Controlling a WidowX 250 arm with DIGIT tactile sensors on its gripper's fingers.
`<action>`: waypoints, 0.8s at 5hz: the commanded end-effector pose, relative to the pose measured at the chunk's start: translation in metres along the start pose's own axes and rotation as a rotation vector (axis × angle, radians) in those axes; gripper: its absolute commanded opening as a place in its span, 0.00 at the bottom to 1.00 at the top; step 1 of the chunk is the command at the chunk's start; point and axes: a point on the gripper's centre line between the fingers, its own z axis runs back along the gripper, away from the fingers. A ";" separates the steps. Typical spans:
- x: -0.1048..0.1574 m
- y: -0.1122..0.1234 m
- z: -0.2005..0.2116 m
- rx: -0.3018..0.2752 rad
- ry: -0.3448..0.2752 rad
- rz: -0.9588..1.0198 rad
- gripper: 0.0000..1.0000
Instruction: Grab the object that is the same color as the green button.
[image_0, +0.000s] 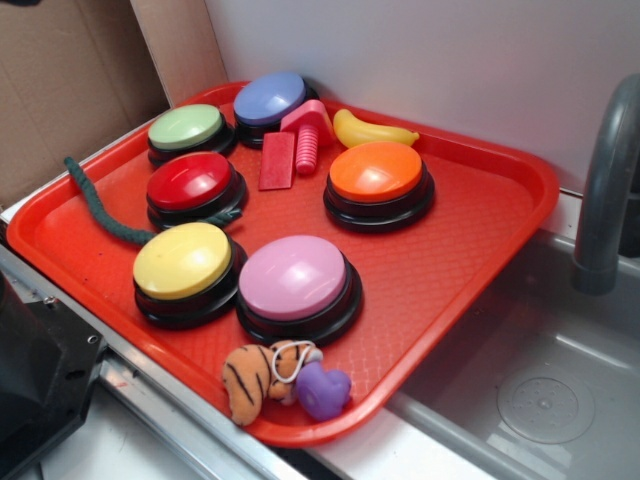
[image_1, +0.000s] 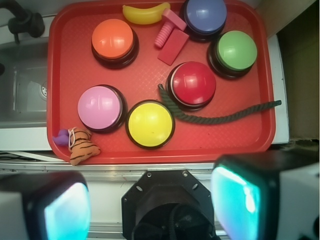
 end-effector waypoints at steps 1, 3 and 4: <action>0.000 0.000 0.000 0.000 0.000 0.000 1.00; 0.006 0.026 -0.018 0.016 -0.085 0.277 1.00; 0.009 0.044 -0.039 0.051 -0.161 0.478 1.00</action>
